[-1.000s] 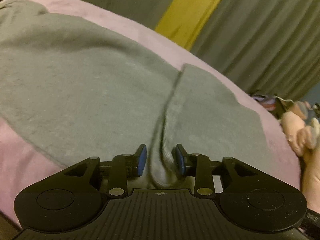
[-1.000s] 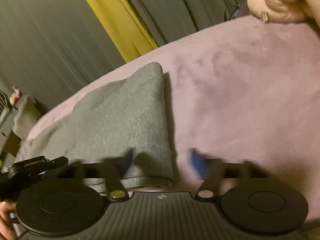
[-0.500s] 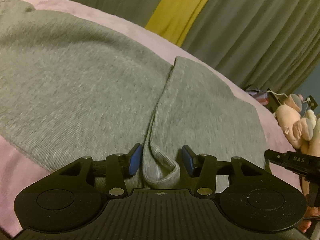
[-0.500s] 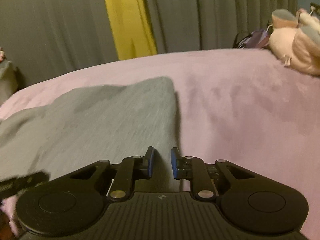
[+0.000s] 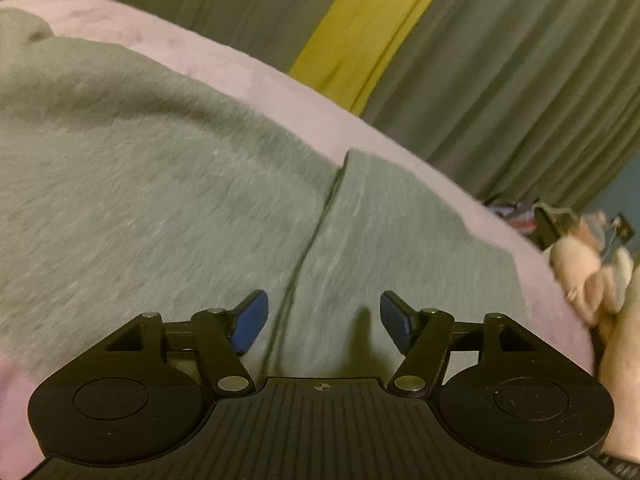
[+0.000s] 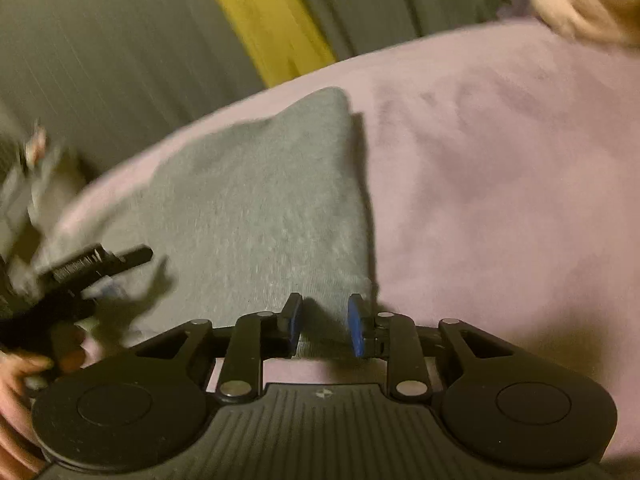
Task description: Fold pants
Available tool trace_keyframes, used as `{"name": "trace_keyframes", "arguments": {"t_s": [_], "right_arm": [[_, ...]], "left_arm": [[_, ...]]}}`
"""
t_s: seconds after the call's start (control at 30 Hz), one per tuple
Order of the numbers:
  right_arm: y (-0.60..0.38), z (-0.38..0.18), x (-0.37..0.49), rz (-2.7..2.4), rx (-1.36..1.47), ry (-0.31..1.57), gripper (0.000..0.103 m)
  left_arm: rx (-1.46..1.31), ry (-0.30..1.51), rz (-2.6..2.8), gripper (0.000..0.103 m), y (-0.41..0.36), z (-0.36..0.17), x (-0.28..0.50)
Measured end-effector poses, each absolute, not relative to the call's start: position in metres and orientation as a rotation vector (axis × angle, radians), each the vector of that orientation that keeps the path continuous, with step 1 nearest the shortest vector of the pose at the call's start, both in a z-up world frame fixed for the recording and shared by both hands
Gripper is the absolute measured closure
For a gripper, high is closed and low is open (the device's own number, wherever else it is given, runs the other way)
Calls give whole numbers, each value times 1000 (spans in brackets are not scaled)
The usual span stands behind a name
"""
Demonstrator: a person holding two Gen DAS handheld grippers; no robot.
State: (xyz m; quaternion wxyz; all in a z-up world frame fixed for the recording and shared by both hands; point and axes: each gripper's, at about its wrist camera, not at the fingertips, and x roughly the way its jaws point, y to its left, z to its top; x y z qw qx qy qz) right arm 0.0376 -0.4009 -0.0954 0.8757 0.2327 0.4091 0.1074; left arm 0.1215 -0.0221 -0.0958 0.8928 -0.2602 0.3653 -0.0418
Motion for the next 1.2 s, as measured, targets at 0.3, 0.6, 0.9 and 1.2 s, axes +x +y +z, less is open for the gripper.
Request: {"name": "trace_keyframes", "arguments": {"t_s": [0.3, 0.6, 0.9, 1.2], "right_arm": [[-413, -125, 64, 187, 630, 909, 66], [-415, -131, 63, 198, 696, 890, 62], [-417, -128, 62, 213, 735, 881, 56], [-411, -125, 64, 245, 690, 877, 42]], "left_arm": [[-556, 886, -124, 36, -29, -96, 185], [-579, 790, -132, 83, -25, -88, 176], [-244, 668, -83, 87, -43, -39, 164], [-178, 764, 117, 59, -22, -54, 153]]}}
